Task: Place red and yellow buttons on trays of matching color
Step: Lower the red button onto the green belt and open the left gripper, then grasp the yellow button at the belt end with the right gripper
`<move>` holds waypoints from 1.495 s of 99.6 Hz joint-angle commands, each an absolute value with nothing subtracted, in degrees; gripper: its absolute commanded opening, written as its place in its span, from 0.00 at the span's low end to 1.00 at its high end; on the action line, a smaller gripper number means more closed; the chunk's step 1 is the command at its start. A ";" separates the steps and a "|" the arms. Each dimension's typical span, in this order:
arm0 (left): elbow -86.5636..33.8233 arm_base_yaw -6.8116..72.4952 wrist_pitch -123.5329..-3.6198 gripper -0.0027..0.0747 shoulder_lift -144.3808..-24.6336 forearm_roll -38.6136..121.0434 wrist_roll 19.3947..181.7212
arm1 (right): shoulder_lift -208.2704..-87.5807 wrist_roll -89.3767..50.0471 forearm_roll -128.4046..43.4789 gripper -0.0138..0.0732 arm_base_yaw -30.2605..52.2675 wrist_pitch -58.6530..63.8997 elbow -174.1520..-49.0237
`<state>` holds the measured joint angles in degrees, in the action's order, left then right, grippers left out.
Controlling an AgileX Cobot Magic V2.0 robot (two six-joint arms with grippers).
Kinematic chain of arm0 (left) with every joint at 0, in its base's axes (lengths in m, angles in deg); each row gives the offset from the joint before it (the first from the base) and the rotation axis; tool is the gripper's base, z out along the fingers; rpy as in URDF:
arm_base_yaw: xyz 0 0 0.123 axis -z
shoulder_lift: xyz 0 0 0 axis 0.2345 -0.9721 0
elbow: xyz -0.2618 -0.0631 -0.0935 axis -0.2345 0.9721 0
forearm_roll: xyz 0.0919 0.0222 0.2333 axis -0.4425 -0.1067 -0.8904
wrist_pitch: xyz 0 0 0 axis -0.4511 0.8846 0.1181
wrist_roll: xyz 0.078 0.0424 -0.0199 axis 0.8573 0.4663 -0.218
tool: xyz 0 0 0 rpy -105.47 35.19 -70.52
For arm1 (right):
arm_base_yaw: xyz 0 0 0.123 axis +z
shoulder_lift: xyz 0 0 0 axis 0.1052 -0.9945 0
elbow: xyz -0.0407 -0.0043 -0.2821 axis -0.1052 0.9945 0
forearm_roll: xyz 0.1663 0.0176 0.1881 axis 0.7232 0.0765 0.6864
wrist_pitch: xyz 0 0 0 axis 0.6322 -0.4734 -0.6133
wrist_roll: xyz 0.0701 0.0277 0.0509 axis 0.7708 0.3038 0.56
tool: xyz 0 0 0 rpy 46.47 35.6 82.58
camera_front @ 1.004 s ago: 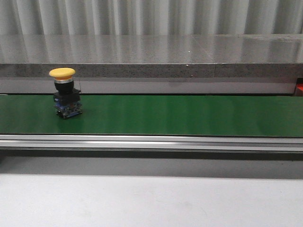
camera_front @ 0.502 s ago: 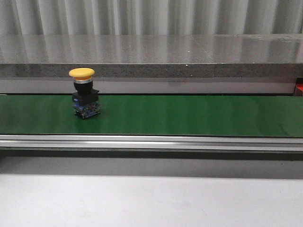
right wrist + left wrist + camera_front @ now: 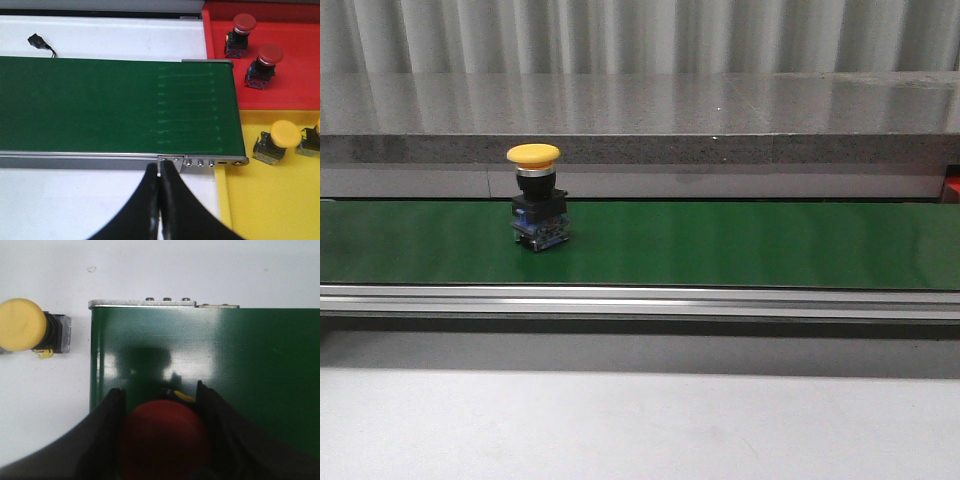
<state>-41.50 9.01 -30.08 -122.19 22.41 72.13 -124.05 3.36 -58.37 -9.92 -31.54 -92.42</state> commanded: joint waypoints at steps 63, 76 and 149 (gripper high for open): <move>-42.93 9.39 -31.56 0.92 -118.50 26.65 71.99 | -124.10 2.96 -58.75 0.02 -9.96 -28.16 -93.81; -42.93 9.39 -31.45 0.90 -115.46 28.03 71.99 | -124.10 2.96 -58.75 0.02 -9.96 -28.16 -93.81; -17.58 9.54 -39.19 0.87 -76.03 28.62 72.09 | -124.10 2.96 -58.75 0.02 -9.96 -28.16 -93.81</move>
